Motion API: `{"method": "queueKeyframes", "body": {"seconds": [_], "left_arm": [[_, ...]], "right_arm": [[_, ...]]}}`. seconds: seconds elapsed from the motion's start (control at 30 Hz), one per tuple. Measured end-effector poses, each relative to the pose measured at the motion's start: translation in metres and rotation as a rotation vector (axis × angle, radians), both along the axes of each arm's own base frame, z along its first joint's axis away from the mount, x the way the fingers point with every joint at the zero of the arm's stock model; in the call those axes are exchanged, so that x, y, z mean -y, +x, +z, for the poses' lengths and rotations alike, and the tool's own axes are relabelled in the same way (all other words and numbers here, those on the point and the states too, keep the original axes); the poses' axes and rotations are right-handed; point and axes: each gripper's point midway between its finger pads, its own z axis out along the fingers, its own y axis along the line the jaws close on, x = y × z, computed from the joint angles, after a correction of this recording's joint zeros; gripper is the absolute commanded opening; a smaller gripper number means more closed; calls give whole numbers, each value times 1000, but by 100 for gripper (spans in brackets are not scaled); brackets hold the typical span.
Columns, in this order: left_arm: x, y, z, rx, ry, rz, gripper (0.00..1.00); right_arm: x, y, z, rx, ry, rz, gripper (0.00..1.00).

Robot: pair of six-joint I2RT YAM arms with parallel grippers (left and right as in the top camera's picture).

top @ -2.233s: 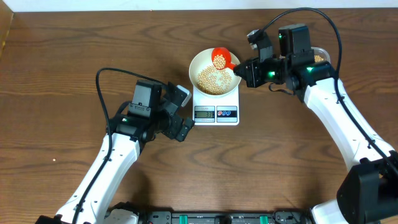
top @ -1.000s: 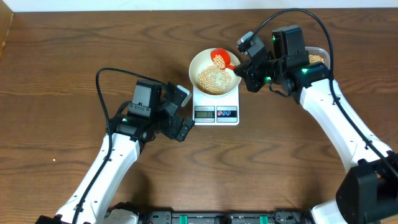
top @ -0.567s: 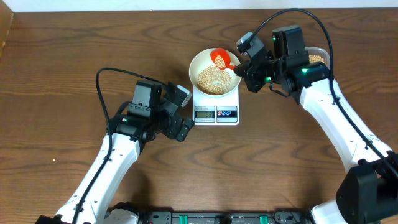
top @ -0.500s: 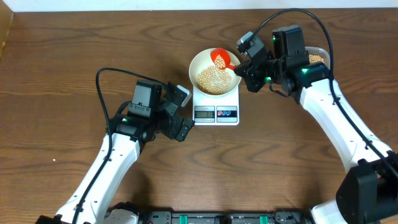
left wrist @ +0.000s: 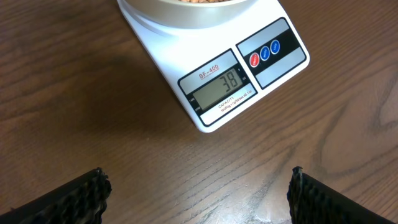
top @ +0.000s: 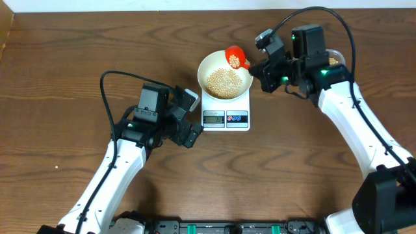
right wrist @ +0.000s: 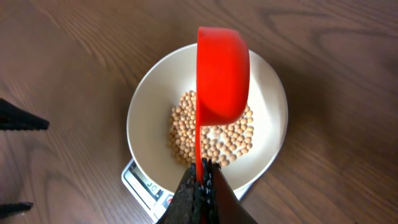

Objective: Scoop item into bowl and weigh 50g on scale
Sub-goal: 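Tilt the scoop further over the bowl to add more chickpeas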

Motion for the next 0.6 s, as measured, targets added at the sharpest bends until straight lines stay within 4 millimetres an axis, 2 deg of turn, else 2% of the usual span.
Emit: {"method": "queueKeyframes", "body": {"seconds": [0.6], "left_arm": [[0,0,0,-1,0,0,93]], "right_arm": [[-3,-1,4,-21,42,-5,1]]}}
